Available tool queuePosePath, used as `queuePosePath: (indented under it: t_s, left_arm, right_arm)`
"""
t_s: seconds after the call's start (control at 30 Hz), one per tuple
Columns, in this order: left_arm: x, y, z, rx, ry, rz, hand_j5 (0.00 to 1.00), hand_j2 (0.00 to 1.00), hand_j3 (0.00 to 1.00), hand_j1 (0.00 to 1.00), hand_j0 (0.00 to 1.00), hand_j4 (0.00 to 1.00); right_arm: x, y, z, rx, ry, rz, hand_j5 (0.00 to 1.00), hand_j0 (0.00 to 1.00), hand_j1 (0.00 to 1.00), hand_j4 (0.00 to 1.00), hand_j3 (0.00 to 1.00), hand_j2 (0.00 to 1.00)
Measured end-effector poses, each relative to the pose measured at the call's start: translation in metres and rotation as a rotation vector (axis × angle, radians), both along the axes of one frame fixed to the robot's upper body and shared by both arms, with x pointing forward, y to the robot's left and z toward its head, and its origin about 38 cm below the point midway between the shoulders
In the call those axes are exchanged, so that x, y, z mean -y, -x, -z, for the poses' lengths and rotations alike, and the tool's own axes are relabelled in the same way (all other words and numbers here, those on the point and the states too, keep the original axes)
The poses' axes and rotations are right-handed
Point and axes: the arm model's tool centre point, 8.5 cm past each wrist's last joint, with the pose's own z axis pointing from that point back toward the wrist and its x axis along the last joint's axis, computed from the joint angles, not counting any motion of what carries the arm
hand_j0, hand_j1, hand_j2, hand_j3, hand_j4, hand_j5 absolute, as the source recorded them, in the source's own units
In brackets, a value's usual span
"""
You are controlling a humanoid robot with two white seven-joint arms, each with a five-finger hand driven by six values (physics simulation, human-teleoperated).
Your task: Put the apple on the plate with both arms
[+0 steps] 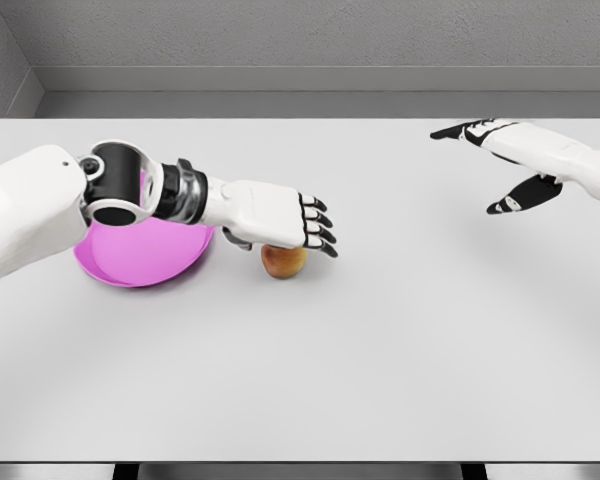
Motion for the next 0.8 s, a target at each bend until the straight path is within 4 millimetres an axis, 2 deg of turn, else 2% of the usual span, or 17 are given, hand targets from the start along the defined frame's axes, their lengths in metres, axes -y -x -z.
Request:
queuePosePath:
  t_s: [0.13, 0.23, 0.33, 0.8]
  left_arm:
    - [-0.001, -0.003, 0.005, -0.010, -0.011, -0.008, 1.00, 1.00, 1.00, 1.00, 1.00, 1.00]
    - [-0.001, -0.003, 0.007, -0.011, -0.018, -0.010, 1.00, 1.00, 1.00, 1.00, 1.00, 1.00]
    - [-0.002, -0.003, 0.010, -0.012, -0.035, -0.011, 1.00, 1.00, 1.00, 1.00, 1.00, 1.00]
    - [0.000, -0.008, 0.030, -0.016, -0.090, -0.020, 1.00, 1.00, 1.00, 1.00, 1.00, 1.00]
  right_arm:
    - [0.002, 0.000, -0.002, 0.004, 0.001, 0.005, 1.00, 1.00, 1.00, 1.00, 1.00, 1.00]
    - [0.012, 0.004, 0.003, -0.005, -0.006, 0.030, 1.00, 1.00, 1.00, 1.00, 1.00, 1.00]
    - [0.017, 0.004, -0.003, 0.010, -0.010, 0.043, 1.00, 1.00, 1.00, 1.00, 1.00, 1.00]
    - [0.019, 0.005, -0.003, 0.011, -0.011, 0.047, 1.00, 1.00, 1.00, 1.00, 1.00, 1.00]
